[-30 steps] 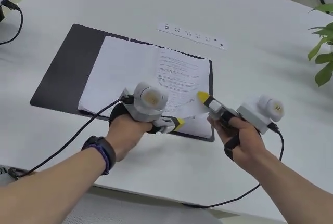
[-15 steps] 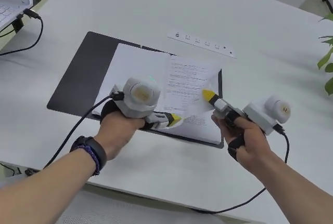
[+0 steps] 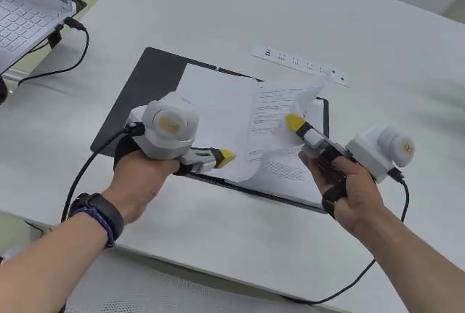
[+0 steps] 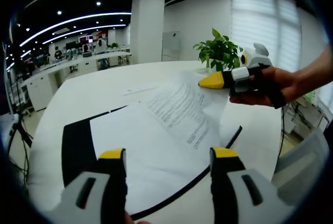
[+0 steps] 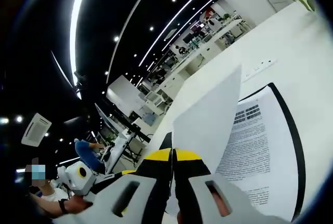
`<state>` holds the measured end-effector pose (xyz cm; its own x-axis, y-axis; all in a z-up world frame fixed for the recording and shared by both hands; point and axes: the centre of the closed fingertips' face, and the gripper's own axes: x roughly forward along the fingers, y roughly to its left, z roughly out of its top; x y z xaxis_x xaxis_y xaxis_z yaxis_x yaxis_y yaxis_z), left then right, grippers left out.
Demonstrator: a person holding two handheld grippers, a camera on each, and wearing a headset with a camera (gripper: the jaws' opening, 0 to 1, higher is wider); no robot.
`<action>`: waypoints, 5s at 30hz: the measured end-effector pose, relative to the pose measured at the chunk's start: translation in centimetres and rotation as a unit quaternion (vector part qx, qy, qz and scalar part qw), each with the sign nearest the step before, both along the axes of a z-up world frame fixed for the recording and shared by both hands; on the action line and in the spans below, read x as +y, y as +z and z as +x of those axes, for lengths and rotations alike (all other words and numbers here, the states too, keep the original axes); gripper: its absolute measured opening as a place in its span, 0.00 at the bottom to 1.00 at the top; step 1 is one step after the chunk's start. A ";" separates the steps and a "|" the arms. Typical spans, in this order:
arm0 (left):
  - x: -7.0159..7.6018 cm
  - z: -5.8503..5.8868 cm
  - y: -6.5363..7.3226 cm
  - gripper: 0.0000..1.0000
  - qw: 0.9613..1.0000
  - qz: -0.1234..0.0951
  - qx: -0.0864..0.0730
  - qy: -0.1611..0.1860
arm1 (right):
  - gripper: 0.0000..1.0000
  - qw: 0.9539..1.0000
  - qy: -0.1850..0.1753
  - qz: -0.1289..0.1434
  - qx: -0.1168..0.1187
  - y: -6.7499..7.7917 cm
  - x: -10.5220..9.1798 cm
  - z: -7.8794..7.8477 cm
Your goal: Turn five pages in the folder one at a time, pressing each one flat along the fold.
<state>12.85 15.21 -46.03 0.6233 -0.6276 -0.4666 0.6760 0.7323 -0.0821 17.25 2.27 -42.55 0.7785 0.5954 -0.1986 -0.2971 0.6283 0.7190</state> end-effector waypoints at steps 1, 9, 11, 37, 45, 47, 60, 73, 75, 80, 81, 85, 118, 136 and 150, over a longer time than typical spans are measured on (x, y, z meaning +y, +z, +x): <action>0.3 0.0 0.1 0.65 1.000 -0.002 -0.001 0.002 | 0.00 1.000 0.001 0.000 0.000 0.1 0.3 0.0; 3.2 0.0 1.2 0.66 1.000 0.004 -0.009 0.022 | 0.00 1.000 0.023 0.007 -0.001 0.3 2.8 -0.4; 4.0 -0.2 1.4 0.67 1.000 0.004 -0.009 0.029 | 0.00 1.000 0.030 0.008 -0.002 0.6 3.8 -0.8; 11.4 -1.8 2.5 0.70 0.997 0.001 -0.013 0.075 | 0.00 0.997 0.074 0.033 0.008 0.7 11.8 -0.2; 12.3 -1.9 2.5 0.70 0.997 0.000 -0.012 0.080 | 0.00 0.995 0.089 0.030 0.022 -0.5 13.9 -0.4; 12.5 -1.9 2.5 0.70 0.997 -0.001 -0.012 0.083 | 0.00 0.995 0.092 0.029 0.025 -0.8 14.3 -0.4; 13.5 -2.0 2.0 0.70 0.996 -0.003 -0.007 0.090 | 0.00 0.992 0.118 0.024 0.049 -2.4 17.0 -1.0; 13.8 -1.8 1.8 0.70 0.996 -0.003 -0.003 0.090 | 0.00 0.988 0.131 0.016 0.084 -5.6 18.2 -0.5; 13.7 -1.8 1.7 0.70 0.996 -0.004 -0.002 0.089 | 0.00 0.987 0.133 0.015 0.087 -6.0 18.3 -0.3; 13.5 -1.8 1.7 0.70 0.996 -0.008 0.000 0.090 | 0.00 0.985 0.138 0.011 0.099 -6.6 18.8 -0.9; 13.4 -1.8 1.7 0.70 0.996 -0.008 0.000 0.089 | 0.00 0.985 0.140 0.009 0.102 -6.8 18.9 -1.0; 13.2 -1.9 1.6 0.70 0.996 -0.008 0.002 0.087 | 0.00 0.984 0.142 0.005 0.110 -7.4 19.1 -1.1; 14.0 -1.9 0.7 0.70 0.995 -0.012 0.014 0.098 | 0.15 0.979 0.148 -0.035 0.136 -12.0 20.7 -1.1; 12.8 -1.5 -0.8 0.64 0.995 -0.015 0.026 0.090 | 0.30 0.975 0.178 -0.038 0.126 -11.5 21.3 -2.5; 11.2 -0.8 -1.2 0.46 0.997 -0.017 0.027 0.068 | 0.36 0.981 0.163 -0.026 0.105 -9.3 19.6 -1.5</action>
